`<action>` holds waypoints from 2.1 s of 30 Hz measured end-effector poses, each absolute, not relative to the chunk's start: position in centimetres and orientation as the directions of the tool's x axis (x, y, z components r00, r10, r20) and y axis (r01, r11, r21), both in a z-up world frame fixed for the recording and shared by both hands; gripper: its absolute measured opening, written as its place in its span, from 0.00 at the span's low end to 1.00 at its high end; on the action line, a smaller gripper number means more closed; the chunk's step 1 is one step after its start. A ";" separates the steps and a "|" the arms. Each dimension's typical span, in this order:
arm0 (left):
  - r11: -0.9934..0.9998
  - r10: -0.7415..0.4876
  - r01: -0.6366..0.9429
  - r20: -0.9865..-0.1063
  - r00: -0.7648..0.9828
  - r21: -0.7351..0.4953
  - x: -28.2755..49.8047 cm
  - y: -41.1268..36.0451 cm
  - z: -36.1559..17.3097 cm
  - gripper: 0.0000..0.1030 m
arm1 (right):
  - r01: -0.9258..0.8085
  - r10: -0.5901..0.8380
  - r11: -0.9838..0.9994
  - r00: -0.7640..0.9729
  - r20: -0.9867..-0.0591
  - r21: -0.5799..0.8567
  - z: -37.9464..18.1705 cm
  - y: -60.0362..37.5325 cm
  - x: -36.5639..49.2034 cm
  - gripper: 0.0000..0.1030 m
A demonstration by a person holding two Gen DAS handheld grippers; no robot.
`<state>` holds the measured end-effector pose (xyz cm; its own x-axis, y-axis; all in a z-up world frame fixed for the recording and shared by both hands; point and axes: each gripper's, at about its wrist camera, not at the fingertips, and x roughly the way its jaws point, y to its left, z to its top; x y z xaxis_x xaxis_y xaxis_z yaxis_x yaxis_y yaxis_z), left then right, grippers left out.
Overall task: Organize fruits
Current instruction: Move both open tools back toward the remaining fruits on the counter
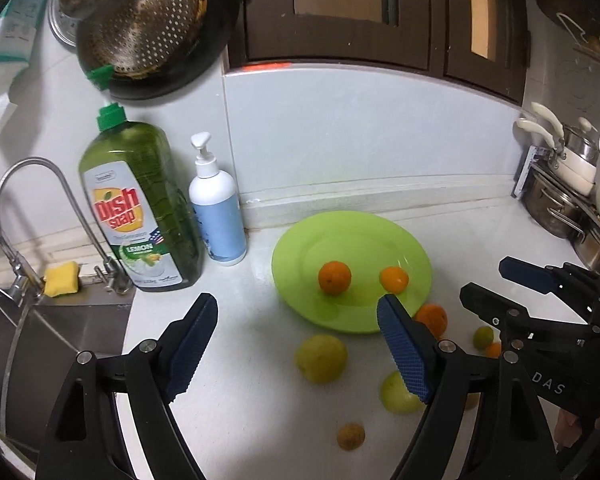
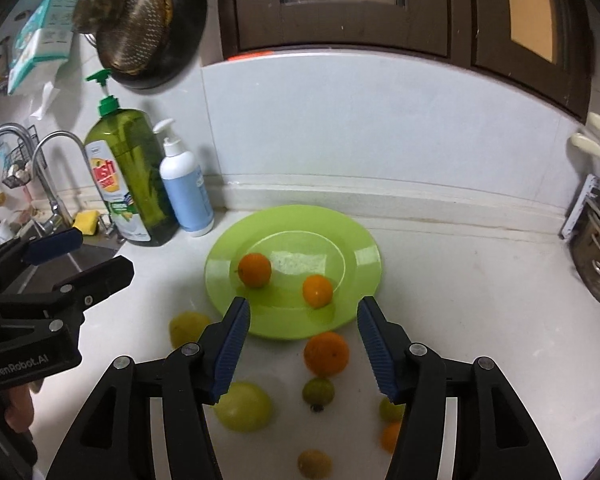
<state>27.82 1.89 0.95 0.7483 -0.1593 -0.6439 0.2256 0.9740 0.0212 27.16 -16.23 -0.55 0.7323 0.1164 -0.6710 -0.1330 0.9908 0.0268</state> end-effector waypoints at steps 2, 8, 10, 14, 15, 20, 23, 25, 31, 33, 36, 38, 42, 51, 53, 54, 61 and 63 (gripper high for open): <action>0.974 -0.159 0.224 -0.638 0.753 0.022 26.8 2.1 1.3 0.80 | -0.133 0.109 0.991 0.745 -0.659 0.013 -0.2 -15.9 26.0 0.55; 0.971 -0.164 0.236 -0.616 0.770 0.037 24.1 2.5 1.8 0.80 | -0.121 0.100 0.993 0.770 -0.630 0.010 0.8 -16.0 22.6 0.55; 0.970 -0.162 0.239 -0.611 0.775 0.045 23.2 2.5 1.8 0.81 | -0.107 0.087 0.994 0.779 -0.622 0.005 0.8 -16.1 21.8 0.55; 0.967 -0.166 0.249 -0.617 0.769 0.051 21.5 2.5 1.0 0.81 | -0.080 0.069 0.997 0.784 -0.618 0.009 0.4 -16.4 20.3 0.55; 0.966 -0.168 0.255 -0.622 0.765 0.052 21.2 2.5 0.7 0.81 | -0.073 0.060 0.997 0.783 -0.619 0.005 0.2 -16.5 20.0 0.55; 0.959 -0.166 0.273 -0.645 0.746 0.069 19.8 2.3 -1.0 0.81 | -0.054 0.042 0.999 0.770 -0.636 0.000 -0.9 -17.0 18.7 0.55; 0.954 -0.175 0.292 -0.657 0.734 0.073 19.3 2.1 -2.0 0.81 | -0.051 0.040 0.999 0.756 -0.653 0.002 -1.8 -17.0 18.0 0.55; 0.951 -0.175 0.299 -0.663 0.728 0.077 19.0 2.0 -2.8 0.81 | -0.051 0.035 0.999 0.748 -0.663 -0.006 -2.5 -17.0 17.6 0.55; 0.943 -0.176 0.320 -0.681 0.711 0.089 18.5 1.6 -4.6 0.81 | -0.061 0.045 0.998 0.725 -0.687 0.002 -4.0 -16.8 16.9 0.55; 0.943 -0.173 0.320 -0.686 0.707 0.091 18.5 1.6 -5.0 0.81 | -0.064 0.048 0.998 0.714 -0.698 0.003 -4.6 -16.9 16.8 0.55; 0.941 -0.182 0.329 -0.704 0.687 0.078 18.7 1.5 -5.8 0.81 | -0.061 0.046 0.998 0.698 -0.715 0.005 -5.3 -17.0 17.0 0.55; 0.937 -0.185 0.340 -0.713 0.676 0.079 18.9 1.2 -6.4 0.81 | -0.064 0.050 0.998 0.684 -0.728 0.008 -5.7 -17.1 17.2 0.55; 0.934 -0.181 0.347 -0.733 0.656 0.080 19.7 0.8 -7.3 0.74 | -0.067 0.053 0.998 0.652 -0.757 0.013 -6.8 -17.3 17.9 0.55; 0.923 -0.198 0.380 -0.782 0.591 0.053 21.9 0.2 -9.3 0.57 | -0.072 0.077 0.997 0.588 -0.806 0.043 -9.1 -17.7 19.8 0.48; 0.922 -0.205 0.386 -0.794 0.573 0.040 22.3 0.1 -9.8 0.55 | -0.073 0.080 0.996 0.579 -0.811 0.046 -9.5 -17.7 20.1 0.45; 0.921 -0.209 0.388 -0.799 0.564 0.033 22.5 0.1 -10.0 0.52 | -0.076 0.083 0.996 0.574 -0.815 0.048 -9.7 -17.7 20.3 0.44; 0.920 -0.222 0.393 -0.811 0.542 0.011 23.1 0.0 -10.9 0.43 | -0.089 0.094 0.995 0.546 -0.833 0.055 -10.6 -17.4 20.9 0.39; 0.918 -0.225 0.396 -0.811 0.540 0.009 23.3 -0.1 -11.0 0.42 | -0.090 0.094 0.994 0.540 -0.836 0.054 -10.7 -17.3 21.0 0.37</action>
<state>23.26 -0.11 -10.99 0.5397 -0.2250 -0.8113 0.3961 0.9181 0.0089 21.02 -17.32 -10.73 0.5403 0.0944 -0.8362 -0.0898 0.9945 0.0542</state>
